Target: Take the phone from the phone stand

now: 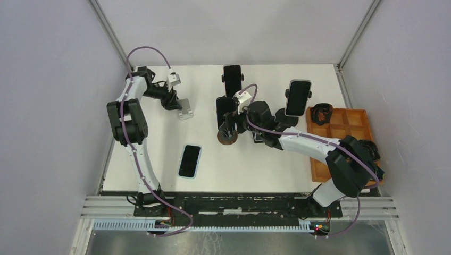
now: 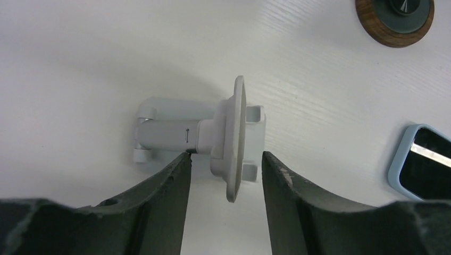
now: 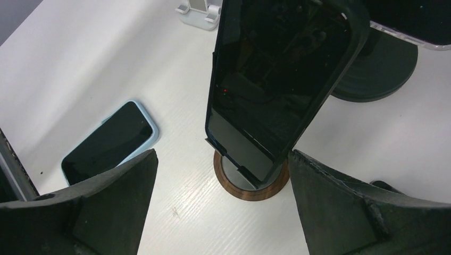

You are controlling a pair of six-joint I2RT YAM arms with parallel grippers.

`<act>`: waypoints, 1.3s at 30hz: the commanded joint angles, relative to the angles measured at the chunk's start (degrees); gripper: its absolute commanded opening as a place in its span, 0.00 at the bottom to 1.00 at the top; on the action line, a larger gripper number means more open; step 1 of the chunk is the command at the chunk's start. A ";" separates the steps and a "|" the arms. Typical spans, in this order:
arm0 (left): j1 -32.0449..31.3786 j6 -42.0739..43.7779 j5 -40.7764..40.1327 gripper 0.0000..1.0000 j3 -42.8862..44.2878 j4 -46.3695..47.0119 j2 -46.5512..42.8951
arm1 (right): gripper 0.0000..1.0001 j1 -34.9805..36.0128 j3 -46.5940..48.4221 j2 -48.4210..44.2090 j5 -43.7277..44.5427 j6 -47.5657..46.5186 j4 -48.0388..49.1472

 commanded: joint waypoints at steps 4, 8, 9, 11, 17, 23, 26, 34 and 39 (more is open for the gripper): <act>1.81 0.35 0.73 0.61 7.43 -6.92 -3.05 | 0.98 -1.65 1.55 1.55 0.46 -0.60 4.00; 2.31 4.22 -0.69 0.75 9.12 -13.55 -7.62 | 0.98 -2.80 1.71 3.22 -1.27 -0.54 5.47; 2.36 4.76 -1.49 0.75 8.79 -14.60 -9.02 | 0.98 -2.92 2.03 3.92 -1.79 -0.73 5.53; 2.35 4.91 -2.74 0.78 7.65 -16.27 -12.08 | 0.98 -3.04 2.18 5.03 -3.27 -0.90 6.52; 2.36 2.55 -2.20 1.00 3.77 -23.05 -18.89 | 0.97 -3.09 3.97 8.33 -7.46 -0.28 10.98; 2.27 -0.25 -1.04 1.00 -5.82 -23.05 -24.80 | 0.84 -3.52 3.76 10.58 -10.90 2.02 15.48; 1.96 -3.94 -0.66 1.00 -8.69 -23.05 -25.44 | 0.76 -3.49 3.30 11.39 -11.96 3.26 17.78; -3.07 -4.09 0.88 1.00 -18.01 -23.04 -30.31 | 0.42 -3.58 2.33 12.91 -14.35 5.62 21.88; -6.54 -4.48 2.09 1.00 -19.87 -23.03 -31.67 | 0.24 -3.67 0.67 12.07 -16.00 6.88 24.14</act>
